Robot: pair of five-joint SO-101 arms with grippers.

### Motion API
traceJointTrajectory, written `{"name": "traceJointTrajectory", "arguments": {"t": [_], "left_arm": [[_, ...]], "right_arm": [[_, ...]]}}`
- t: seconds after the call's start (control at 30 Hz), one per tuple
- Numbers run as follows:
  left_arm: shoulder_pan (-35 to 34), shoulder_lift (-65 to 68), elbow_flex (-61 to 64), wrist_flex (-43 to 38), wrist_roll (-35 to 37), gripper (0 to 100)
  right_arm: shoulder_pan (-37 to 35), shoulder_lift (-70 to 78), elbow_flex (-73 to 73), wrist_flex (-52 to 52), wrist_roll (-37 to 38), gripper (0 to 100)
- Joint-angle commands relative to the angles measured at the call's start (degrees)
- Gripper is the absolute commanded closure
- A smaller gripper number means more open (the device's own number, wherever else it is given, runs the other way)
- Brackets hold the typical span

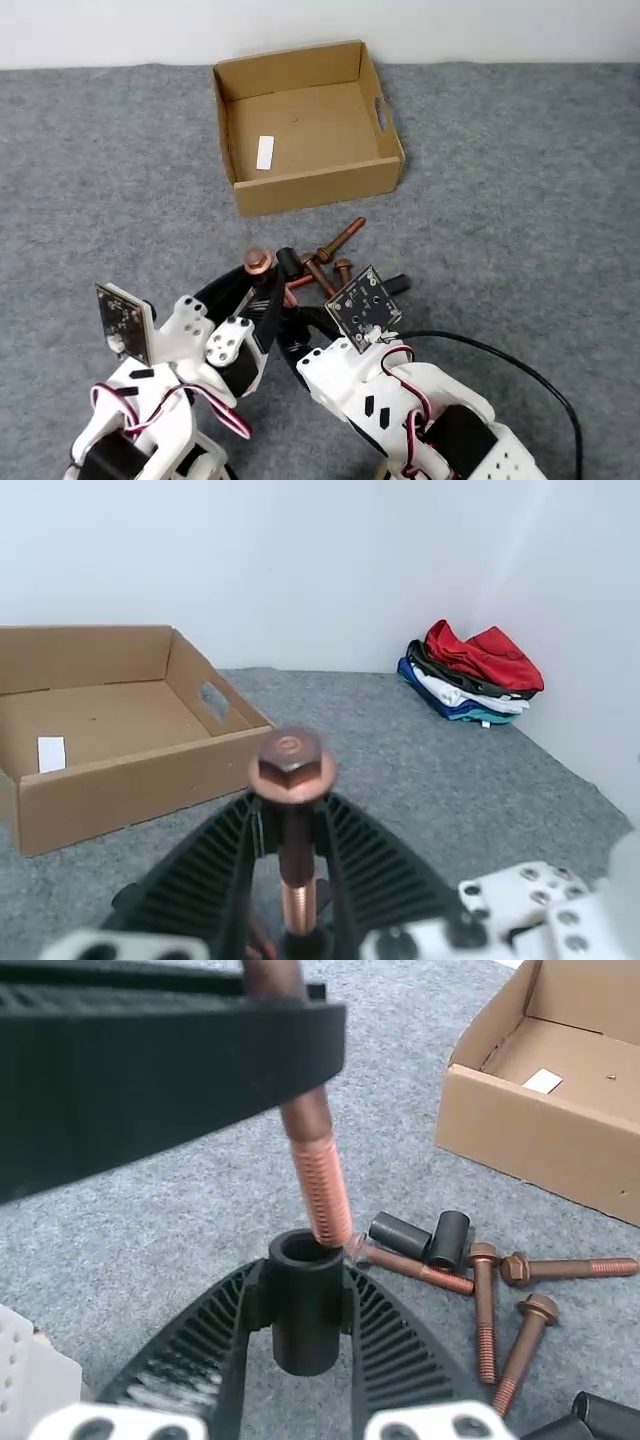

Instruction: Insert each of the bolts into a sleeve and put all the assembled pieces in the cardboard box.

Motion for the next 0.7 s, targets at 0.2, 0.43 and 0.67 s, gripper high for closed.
{"name": "traceJointTrajectory", "arguments": {"t": [0.2,0.43,0.67], "left_arm": [[0.7,0.3,-3.6,3.3,0.1,99],[1.4,0.5,-5.6,3.3,0.1,99],[4.6,0.6,-7.9,6.6,0.1,99]], "right_arm": [[-0.6,-0.2,-5.2,-1.5,0.7,99.0],[-0.6,0.0,-5.0,-1.5,0.7,99.0],[-0.6,0.0,-4.9,-1.5,0.7,99.0]]}}
